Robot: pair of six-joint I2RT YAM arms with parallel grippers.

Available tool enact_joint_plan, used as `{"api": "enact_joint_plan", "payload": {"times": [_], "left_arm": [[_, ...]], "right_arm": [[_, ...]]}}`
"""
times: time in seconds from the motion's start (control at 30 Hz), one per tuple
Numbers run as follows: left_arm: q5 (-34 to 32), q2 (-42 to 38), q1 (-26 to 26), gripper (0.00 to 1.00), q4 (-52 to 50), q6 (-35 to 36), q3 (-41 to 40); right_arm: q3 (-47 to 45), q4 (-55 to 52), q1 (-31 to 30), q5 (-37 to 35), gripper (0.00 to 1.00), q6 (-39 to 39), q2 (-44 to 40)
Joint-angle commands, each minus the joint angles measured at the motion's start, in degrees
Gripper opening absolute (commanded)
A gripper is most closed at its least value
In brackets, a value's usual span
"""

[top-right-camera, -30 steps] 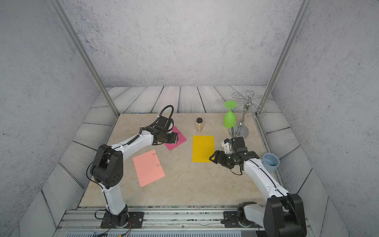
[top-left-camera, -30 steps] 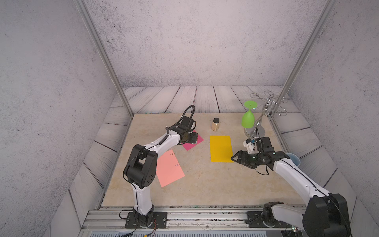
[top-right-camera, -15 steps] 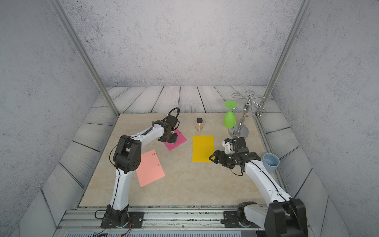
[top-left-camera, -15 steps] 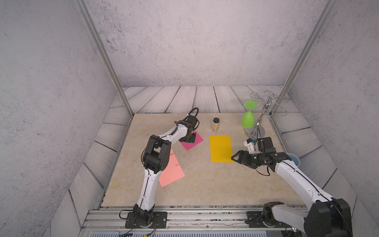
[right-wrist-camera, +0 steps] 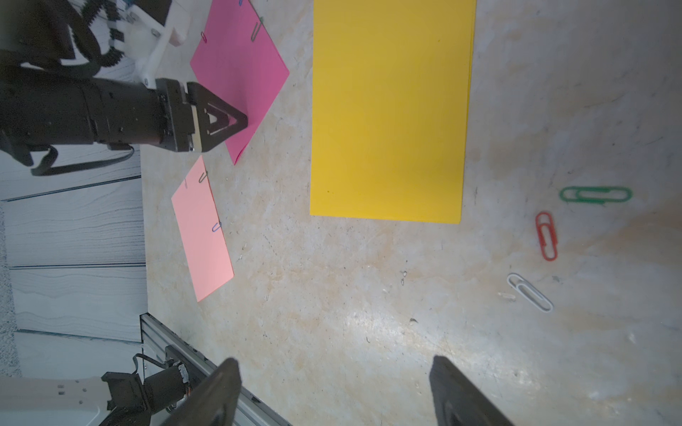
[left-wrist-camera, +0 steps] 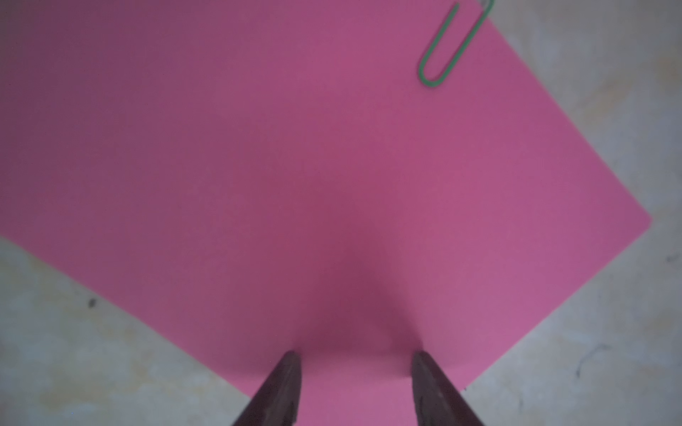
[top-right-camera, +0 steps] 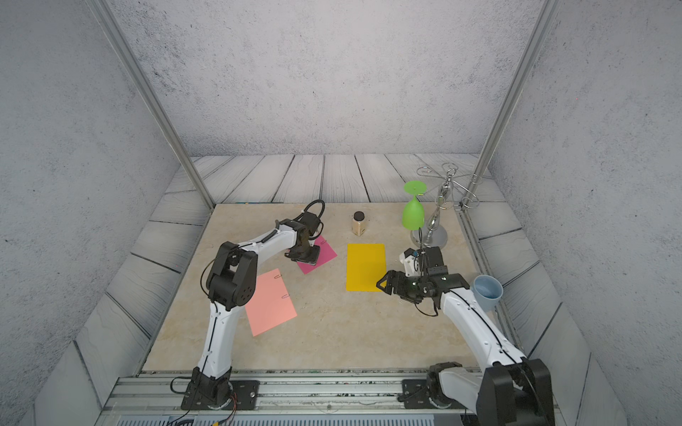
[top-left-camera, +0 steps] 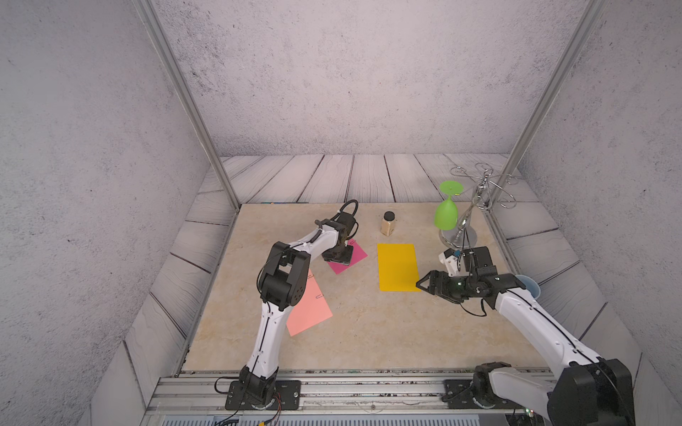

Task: Unclip the paperclips from the documents
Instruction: Move the document to the center of the board.

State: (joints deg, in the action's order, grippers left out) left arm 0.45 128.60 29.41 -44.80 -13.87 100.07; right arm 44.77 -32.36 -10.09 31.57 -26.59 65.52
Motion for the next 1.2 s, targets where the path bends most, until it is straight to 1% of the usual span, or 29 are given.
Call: {"api": "enact_joint_plan", "payload": {"times": [0.0,0.2,0.3,0.6,0.73,0.87,0.93,0.97,1.03,1.1,1.17], "left_arm": [[2.82,-0.92,3.62,0.51,-6.67,1.92,-6.02],[6.76,-9.26,7.78,0.5,-6.29,1.22,-17.69],[8.52,-13.04,10.13,0.5,-6.33,-0.12,-21.97],[11.82,-20.57,19.72,0.49,-6.66,-5.05,-31.27],[10.77,-22.88,23.28,0.52,-4.83,-6.59,-32.45],[7.53,-28.06,23.42,0.6,-3.23,-8.08,-30.98],[5.86,-30.53,23.17,0.62,-2.37,-8.54,-30.19],[4.85,-31.39,22.87,0.61,-2.08,-9.02,-29.75],[3.79,-32.24,21.38,0.57,-1.15,-9.9,-29.33],[2.04,-31.76,19.6,0.55,-0.61,-10.76,-29.35],[1.73,-30.43,17.33,0.54,0.06,-11.03,-29.85]], "right_arm": [[1.5,-0.75,-0.28,1.01,0.82,0.14,-1.26],[1.44,-1.66,-0.39,1.27,0.82,0.47,-1.87],[0.87,-1.72,-0.33,1.6,0.82,0.57,-1.81],[0.67,-2.24,-1.28,2.47,0.83,0.92,-1.11],[-0.82,-0.29,-3.21,2.66,0.83,0.75,0.67],[-1.77,1.63,-3.8,2.49,0.83,0.32,1.63],[-1.54,1.7,-3.73,2.1,0.83,0.22,1.08],[-1.26,1.74,-3.74,1.96,0.83,0.24,0.87],[-0.85,1.59,-3.79,2.05,0.83,0.46,0.75],[-0.75,1.51,-3.75,2.31,0.83,0.57,0.7],[-1.05,1.55,-3.72,2.32,0.83,0.57,0.28]]}}
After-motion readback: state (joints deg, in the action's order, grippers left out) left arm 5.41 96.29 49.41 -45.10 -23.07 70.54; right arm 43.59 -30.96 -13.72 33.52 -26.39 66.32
